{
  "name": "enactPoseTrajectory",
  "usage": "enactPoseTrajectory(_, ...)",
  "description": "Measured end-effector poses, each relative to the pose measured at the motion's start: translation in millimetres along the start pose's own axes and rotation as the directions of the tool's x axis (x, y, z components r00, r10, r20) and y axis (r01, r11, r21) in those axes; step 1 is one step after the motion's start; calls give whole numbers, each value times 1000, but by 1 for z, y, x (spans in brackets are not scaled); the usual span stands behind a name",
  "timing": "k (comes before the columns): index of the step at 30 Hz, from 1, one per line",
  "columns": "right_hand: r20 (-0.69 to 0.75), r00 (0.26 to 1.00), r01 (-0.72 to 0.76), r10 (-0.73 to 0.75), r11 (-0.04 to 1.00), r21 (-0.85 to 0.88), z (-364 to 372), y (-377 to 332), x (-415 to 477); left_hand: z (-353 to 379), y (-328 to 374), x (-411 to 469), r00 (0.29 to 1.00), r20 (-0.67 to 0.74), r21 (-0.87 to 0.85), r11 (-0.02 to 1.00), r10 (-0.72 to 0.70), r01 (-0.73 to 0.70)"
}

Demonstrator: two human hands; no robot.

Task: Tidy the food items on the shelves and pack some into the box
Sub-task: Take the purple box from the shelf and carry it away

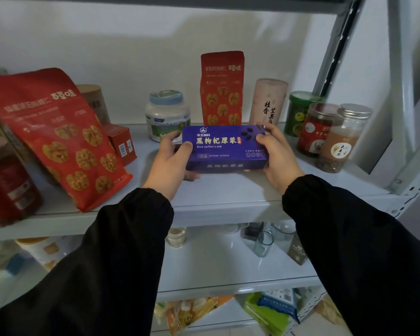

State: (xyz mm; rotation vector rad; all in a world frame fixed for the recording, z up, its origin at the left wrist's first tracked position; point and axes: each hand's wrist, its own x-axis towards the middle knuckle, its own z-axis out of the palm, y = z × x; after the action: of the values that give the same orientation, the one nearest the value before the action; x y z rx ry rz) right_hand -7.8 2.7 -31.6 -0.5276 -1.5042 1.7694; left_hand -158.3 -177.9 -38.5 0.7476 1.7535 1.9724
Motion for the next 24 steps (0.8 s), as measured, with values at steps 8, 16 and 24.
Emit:
enactPoseTrajectory(8,11,998,-64,63,997,32,1,0,1,0,1,-1,999,-43,36,999,-25,26)
enactPoseTrajectory(16,-125,986,-99,107,993,67,2,-4,2,1,6,-10,994,105,-8,1000,0,1)
enactPoseTrajectory(24,-124,991,-43,59,991,127,2,-4,5,-1,1,-6,992,125,18,1000,2,-4)
